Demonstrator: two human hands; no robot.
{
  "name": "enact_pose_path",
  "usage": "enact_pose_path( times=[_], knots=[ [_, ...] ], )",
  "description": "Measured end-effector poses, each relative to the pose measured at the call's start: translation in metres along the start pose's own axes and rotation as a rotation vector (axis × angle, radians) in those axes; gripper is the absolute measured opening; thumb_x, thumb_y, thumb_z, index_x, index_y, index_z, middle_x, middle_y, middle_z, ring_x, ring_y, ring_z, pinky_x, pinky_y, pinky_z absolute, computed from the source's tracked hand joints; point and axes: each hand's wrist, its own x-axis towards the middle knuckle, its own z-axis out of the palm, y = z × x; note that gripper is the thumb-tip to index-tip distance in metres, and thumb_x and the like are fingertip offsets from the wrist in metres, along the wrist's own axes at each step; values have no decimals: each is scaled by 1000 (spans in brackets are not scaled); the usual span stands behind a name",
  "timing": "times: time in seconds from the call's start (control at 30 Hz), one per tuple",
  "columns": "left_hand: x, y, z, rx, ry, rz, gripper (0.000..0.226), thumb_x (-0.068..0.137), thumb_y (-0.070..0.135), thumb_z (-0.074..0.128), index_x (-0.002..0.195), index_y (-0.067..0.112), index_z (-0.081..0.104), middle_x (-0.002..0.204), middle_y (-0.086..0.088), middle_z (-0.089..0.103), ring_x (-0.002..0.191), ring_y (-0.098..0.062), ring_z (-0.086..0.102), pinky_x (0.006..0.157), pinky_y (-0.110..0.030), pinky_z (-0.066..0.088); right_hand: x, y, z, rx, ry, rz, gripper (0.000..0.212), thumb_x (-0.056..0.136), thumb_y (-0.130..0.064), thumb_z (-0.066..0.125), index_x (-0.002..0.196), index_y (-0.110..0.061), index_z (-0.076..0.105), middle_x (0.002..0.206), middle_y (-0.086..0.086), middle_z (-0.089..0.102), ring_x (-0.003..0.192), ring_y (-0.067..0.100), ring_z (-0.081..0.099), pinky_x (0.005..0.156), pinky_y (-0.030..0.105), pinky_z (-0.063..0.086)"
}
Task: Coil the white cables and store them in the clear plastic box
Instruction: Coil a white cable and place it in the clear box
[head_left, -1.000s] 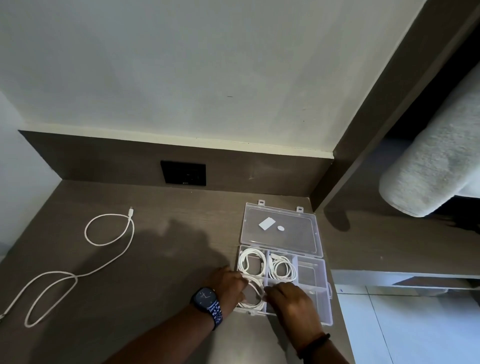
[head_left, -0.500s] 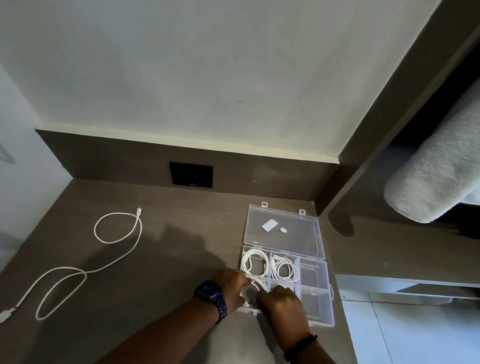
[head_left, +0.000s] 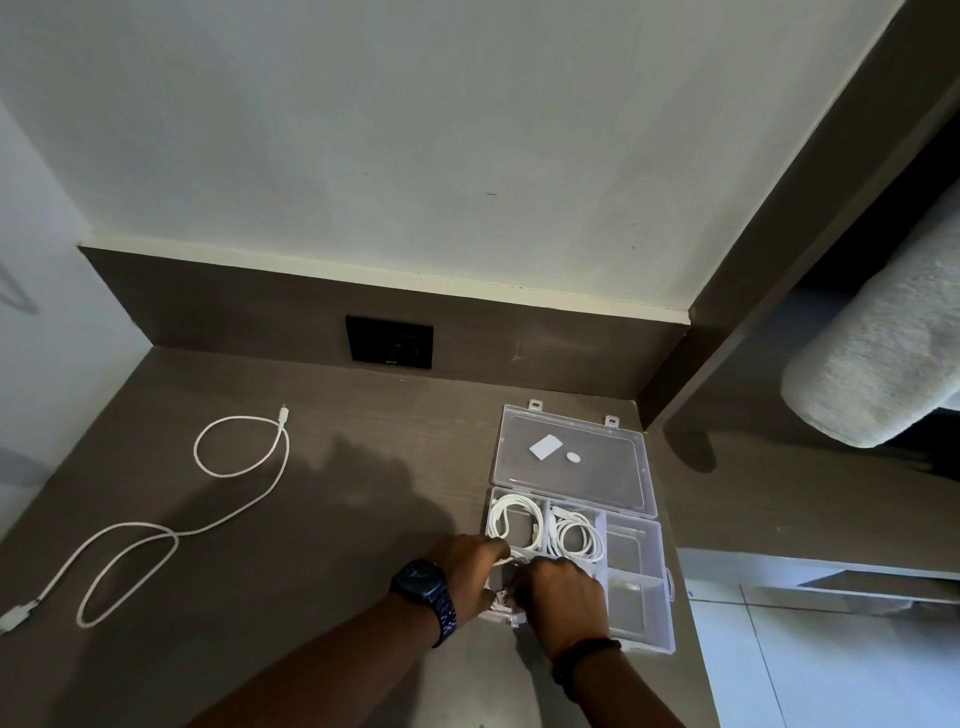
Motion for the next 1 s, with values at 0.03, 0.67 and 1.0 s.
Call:
enact_pose_path(
  times=[0.03,0.67,1.0],
  knots=[
    [-1,0,1,-11,-6,-2,54,68,16,69,114,28,44,112,-4,67,102,-26,62,84,-34,53,0,-1,2,11,4,7,17,84,-22,53,92,-18,68,96,6,71,92,26,65,73,31,49],
    [0,18,9,10,18,-61,24,92,15,41,103,6,60,114,-20,62,104,-32,57,89,-34,44,-10,-1,-11,-110,76,-37,25,39,-28,90,55,-23,71,60,-4,66,63,21,63,45,31,52],
    [2,13,-12,148,-19,-31,29,77,18,64,106,16,62,109,-12,69,103,-31,61,90,-38,51,0,-6,-16,-141,46,-83,20,67,-29,78,84,-19,73,90,1,69,92,24,57,71,34,51]
  ],
)
